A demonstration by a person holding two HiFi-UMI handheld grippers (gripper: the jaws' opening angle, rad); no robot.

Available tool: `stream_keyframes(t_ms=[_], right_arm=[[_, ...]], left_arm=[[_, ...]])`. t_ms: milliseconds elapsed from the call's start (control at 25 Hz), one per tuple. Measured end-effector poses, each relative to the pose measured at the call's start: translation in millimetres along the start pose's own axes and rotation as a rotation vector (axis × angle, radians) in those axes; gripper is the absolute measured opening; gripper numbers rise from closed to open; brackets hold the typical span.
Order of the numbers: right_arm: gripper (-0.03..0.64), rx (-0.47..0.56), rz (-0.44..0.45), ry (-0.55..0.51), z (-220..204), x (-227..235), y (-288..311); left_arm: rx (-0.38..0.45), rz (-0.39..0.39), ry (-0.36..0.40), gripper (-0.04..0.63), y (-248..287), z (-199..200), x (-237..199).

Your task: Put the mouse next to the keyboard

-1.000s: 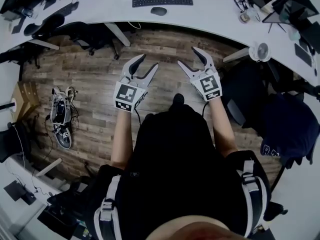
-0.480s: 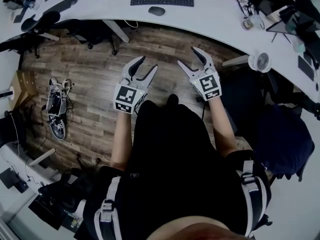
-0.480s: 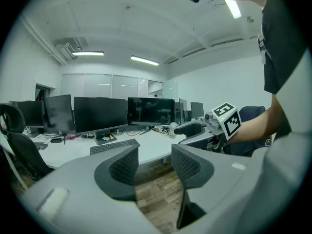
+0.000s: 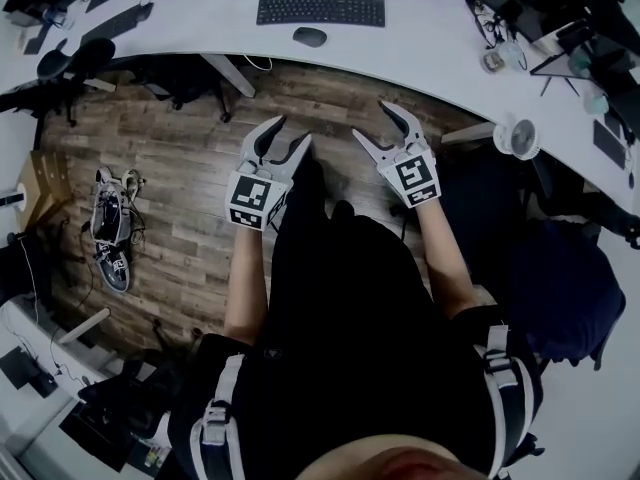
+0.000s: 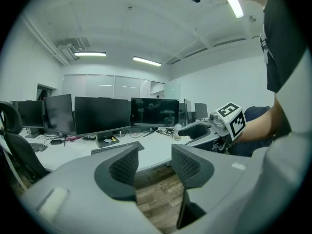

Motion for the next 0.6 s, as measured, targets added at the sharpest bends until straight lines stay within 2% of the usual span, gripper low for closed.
stream_keyframes(t_ms=[240,600], right_arm=[[0.291,-0.032,-0.034,0.012,-1,26,23],[0.287,-0.061,-0.077,0.010,22,62,66]], left_arm=[[0.015,-0.046,-0.005,0.210,32,6,-29],[0.002,-0.110,-0.005,0.210,74,19,-77]])
Point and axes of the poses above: the fingertips, and each gripper's own axes: y forward along the fingers, x to its right, z out of its top, the point moved 4 cm from there along -y, backward along the fingers, and after that the axes turned 9 degrees about -x, right-handed, at the moved point
